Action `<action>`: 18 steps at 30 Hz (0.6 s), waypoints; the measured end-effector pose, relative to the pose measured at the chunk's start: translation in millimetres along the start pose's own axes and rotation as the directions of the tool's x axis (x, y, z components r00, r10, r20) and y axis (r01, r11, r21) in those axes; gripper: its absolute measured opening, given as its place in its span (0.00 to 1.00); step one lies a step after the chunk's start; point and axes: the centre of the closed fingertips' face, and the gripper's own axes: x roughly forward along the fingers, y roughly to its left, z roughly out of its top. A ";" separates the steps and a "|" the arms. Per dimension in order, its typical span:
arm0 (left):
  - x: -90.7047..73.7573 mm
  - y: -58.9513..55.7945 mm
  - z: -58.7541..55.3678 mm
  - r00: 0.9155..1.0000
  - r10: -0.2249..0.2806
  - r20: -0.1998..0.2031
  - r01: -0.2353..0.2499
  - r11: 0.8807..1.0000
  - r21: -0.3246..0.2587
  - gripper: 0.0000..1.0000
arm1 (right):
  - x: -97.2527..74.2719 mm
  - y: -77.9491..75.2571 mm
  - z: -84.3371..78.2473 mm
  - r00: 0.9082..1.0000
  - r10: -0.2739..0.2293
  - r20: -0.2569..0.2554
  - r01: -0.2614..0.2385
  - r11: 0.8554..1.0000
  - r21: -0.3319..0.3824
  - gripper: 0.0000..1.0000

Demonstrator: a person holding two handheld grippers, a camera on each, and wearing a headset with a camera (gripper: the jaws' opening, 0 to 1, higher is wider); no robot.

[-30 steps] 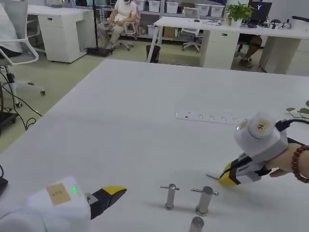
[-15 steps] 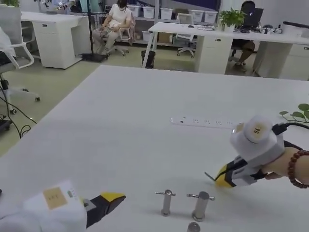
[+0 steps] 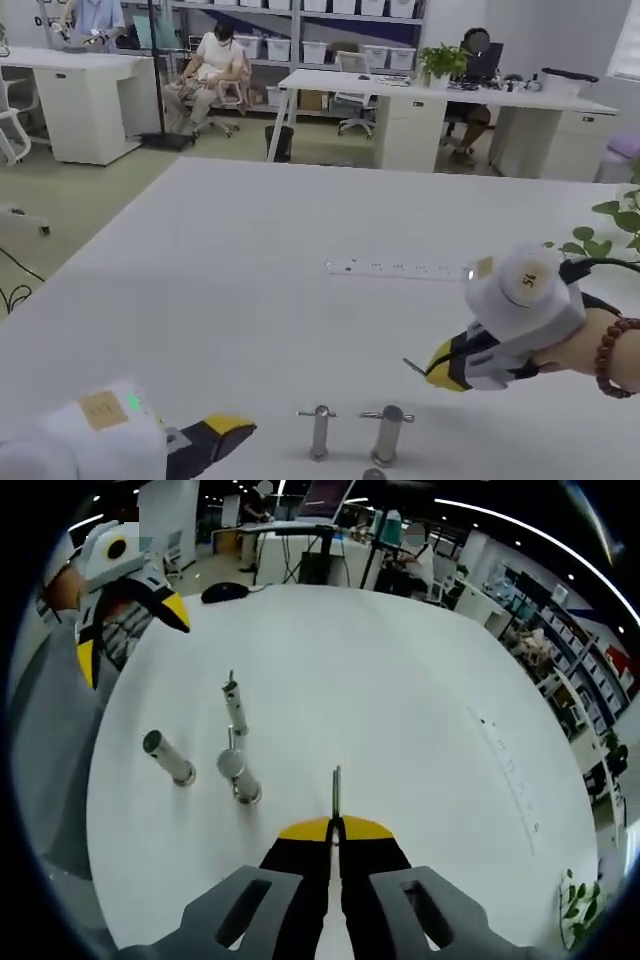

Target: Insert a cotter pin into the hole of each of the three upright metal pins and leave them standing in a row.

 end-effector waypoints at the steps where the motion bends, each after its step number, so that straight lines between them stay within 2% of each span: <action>1: 0.1 0.2 1.4 1.000 -0.001 0.006 0.001 1.000 -0.005 0.61 | -2.0 2.2 0.7 1.000 -0.003 0.003 0.003 1.000 -0.007 0.02; 7: 3.6 -1.2 6.6 1.000 -0.011 0.009 0.011 1.000 -0.019 0.54 | -14.0 18.3 8.5 0.999 -0.022 0.034 0.024 0.998 -0.065 0.02; 12: 8.4 -2.0 8.9 1.000 -0.018 0.005 0.019 0.999 -0.039 0.48 | -22.4 31.5 20.8 0.996 -0.032 0.082 0.040 0.994 -0.098 0.02; 18: 14.3 -2.8 12.5 1.000 -0.028 -0.004 0.027 0.999 -0.043 0.41 | -27.9 43.4 30.4 0.994 -0.058 0.097 0.073 0.983 -0.167 0.02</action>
